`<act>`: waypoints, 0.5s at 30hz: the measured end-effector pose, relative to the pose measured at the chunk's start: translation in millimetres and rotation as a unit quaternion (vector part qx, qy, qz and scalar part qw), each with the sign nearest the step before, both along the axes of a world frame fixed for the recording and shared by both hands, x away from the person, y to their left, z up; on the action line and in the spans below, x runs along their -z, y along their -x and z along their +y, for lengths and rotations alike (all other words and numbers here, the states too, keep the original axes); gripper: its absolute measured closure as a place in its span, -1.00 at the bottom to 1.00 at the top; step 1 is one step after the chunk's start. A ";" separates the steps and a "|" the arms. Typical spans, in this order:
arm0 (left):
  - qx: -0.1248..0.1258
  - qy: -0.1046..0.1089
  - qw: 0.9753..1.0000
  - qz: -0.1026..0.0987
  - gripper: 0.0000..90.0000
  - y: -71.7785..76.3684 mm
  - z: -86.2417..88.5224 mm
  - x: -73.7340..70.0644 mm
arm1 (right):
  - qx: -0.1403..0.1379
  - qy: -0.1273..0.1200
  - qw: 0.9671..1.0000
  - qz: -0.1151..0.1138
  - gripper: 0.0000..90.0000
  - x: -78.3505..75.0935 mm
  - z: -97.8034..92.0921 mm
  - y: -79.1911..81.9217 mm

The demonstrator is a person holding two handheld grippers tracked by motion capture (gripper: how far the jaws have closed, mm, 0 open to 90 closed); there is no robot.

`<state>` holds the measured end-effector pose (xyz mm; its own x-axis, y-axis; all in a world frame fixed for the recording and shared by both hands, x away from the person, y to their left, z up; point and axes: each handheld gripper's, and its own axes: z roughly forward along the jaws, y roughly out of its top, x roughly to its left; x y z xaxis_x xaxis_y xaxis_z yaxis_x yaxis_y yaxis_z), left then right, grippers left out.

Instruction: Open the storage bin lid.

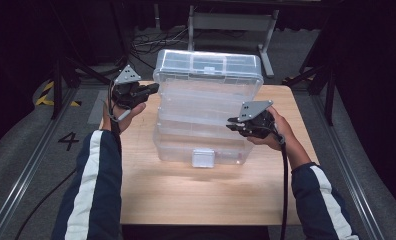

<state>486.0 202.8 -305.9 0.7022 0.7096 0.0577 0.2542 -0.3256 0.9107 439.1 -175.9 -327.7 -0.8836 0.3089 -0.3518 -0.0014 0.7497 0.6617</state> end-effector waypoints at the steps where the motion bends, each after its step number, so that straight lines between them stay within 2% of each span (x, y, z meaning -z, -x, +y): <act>1: -0.001 0.003 1.000 -0.001 1.00 -0.7 -0.8 -0.1 | 0.001 0.004 1.000 -0.002 0.73 0.6 0.9 1.5; 8: -0.001 0.012 1.000 -0.006 1.00 -1.1 -1.2 -3.2 | 0.002 0.009 1.000 -0.006 0.72 1.4 1.7 3.9; 15: -0.006 0.010 1.000 -0.005 1.00 -0.2 -0.8 -4.0 | 0.005 0.012 1.000 -0.011 0.70 2.4 1.9 6.0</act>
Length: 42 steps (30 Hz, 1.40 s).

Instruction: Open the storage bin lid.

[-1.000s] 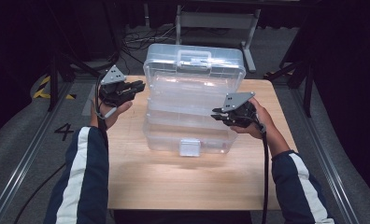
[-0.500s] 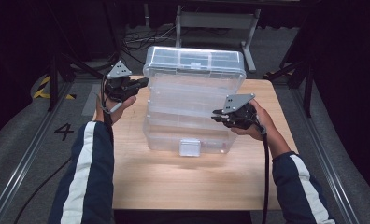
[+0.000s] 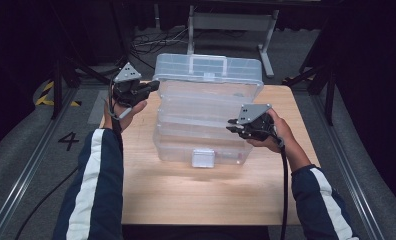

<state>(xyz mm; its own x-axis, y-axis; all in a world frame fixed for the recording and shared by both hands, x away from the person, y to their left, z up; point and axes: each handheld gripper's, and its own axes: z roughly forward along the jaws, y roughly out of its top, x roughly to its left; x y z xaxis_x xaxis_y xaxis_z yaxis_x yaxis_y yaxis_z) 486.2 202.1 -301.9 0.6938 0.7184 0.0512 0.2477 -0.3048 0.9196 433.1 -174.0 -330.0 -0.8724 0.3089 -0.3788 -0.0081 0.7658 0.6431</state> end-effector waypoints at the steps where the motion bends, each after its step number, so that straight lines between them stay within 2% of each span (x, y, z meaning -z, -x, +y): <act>1: -0.002 -0.001 1.000 -0.002 1.00 0.0 0.2 0.1 | 0.001 0.000 1.000 0.000 0.70 0.0 -0.1 0.2; 12: 0.002 -0.002 1.000 0.002 1.00 -1.2 1.3 4.3 | 0.003 -0.004 1.000 0.000 0.69 1.5 -2.2 1.7; 24: 0.010 0.004 1.000 0.008 1.00 1.7 1.9 8.5 | 0.012 -0.017 1.000 0.007 0.68 5.1 -13.7 5.9; 28: 0.014 0.003 1.000 0.005 1.00 3.4 2.4 8.5 | 0.019 -0.018 1.000 -0.001 0.70 4.0 -18.9 9.9; 34: 0.022 0.002 1.000 0.005 1.00 6.2 3.7 9.8 | 0.022 -0.034 0.999 -0.008 0.69 1.5 -28.2 17.8; 42: 0.032 -0.002 0.999 0.006 1.00 11.6 4.9 11.9 | 0.034 -0.062 0.997 -0.003 0.68 1.3 -47.2 25.0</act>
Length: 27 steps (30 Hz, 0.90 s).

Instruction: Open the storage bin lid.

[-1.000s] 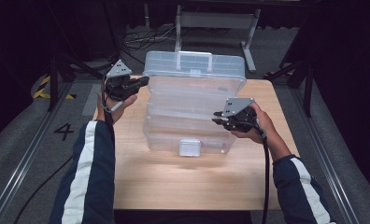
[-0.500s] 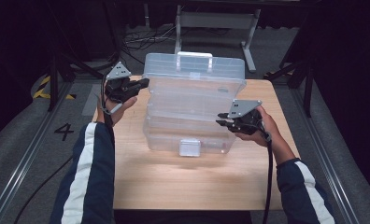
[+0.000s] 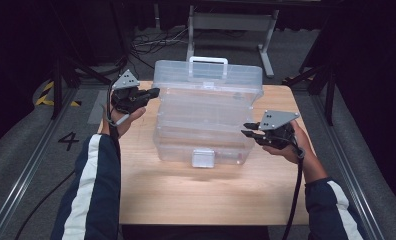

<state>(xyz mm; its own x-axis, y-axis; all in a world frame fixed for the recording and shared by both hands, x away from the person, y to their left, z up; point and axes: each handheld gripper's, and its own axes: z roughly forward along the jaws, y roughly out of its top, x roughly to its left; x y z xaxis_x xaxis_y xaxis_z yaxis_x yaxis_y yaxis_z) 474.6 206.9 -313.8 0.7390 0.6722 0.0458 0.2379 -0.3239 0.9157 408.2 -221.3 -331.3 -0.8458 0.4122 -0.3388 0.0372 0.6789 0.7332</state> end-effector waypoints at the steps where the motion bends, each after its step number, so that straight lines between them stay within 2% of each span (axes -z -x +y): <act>1: 0.001 -0.002 1.000 -0.002 1.00 1.7 0.0 0.4 | 0.001 -0.006 1.000 0.002 0.68 -0.5 -6.3 2.6; 3: 0.006 -0.003 1.000 -0.002 1.00 2.8 0.3 0.7 | 0.002 -0.009 1.000 0.001 0.68 -1.1 -8.8 3.8; 4: 0.007 -0.005 1.000 -0.004 1.00 3.8 0.3 1.0 | 0.004 -0.015 1.000 0.002 0.69 -3.2 -15.9 7.2; 9: 0.014 -0.013 1.000 -0.005 1.00 7.7 0.2 2.2 | 0.011 -0.015 1.000 0.002 0.70 -2.7 -25.1 12.5; 11: 0.019 -0.014 1.000 -0.005 1.00 9.9 1.3 3.1 | 0.021 -0.010 1.000 0.003 0.70 0.4 -30.1 13.8; 16: 0.026 -0.018 0.999 -0.005 1.00 14.1 2.6 5.2 | 0.037 -0.015 0.999 0.019 0.68 9.5 -42.1 11.9; 22: 0.031 -0.026 0.999 -0.004 1.00 20.1 3.6 9.6 | 0.055 -0.010 0.998 0.031 0.67 24.9 -47.0 9.7; 23: 0.032 -0.029 0.999 -0.005 1.00 21.1 3.9 10.2 | 0.054 -0.013 0.998 0.037 0.67 26.9 -47.7 9.3; 27: 0.035 -0.035 0.999 -0.003 1.00 24.4 3.8 12.1 | 0.057 -0.011 0.998 0.039 0.66 30.9 -48.2 9.5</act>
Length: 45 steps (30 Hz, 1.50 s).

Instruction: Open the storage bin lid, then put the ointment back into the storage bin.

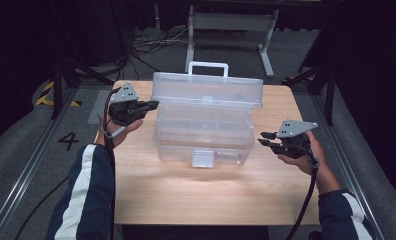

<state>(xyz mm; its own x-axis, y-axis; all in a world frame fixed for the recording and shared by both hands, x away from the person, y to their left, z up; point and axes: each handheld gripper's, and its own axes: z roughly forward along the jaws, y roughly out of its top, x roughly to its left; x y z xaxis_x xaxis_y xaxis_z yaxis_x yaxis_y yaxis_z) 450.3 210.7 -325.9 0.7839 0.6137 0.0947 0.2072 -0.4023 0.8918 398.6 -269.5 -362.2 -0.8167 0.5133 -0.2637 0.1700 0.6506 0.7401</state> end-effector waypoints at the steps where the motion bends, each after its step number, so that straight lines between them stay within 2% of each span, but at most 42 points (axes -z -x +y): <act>1: 0.002 -0.001 1.000 0.000 1.00 0.5 0.1 0.7 | 0.001 0.001 1.000 -0.001 0.65 0.4 -0.1 0.1; 14: 0.018 -0.008 1.000 0.004 1.00 2.6 0.9 7.0 | 0.006 -0.002 1.000 0.012 0.64 4.7 -4.6 -0.2; 23: 0.025 -0.020 0.999 0.003 1.00 7.2 0.5 9.1 | 0.011 0.002 1.000 0.022 0.64 10.2 -6.8 5.4; 28: 0.031 -0.029 0.999 0.003 1.00 8.2 -1.1 9.9 | 0.012 0.002 1.000 0.020 0.64 9.5 -7.4 7.3; 33: 0.031 -0.026 0.999 0.004 1.00 8.8 -0.7 11.9 | 0.012 0.002 1.000 0.021 0.64 9.9 -6.4 6.4; 45: 0.035 -0.037 0.999 0.007 1.00 15.4 1.7 18.9 | 0.011 0.005 1.000 0.028 0.65 14.1 -3.1 5.1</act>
<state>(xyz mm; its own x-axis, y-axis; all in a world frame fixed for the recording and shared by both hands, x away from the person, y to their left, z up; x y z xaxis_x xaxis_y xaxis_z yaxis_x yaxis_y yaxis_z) 434.8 212.4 -344.8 0.8264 0.5489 0.1258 0.1887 -0.4805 0.8565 393.5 -272.6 -376.3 -0.8190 0.5287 -0.2229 0.2249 0.6532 0.7230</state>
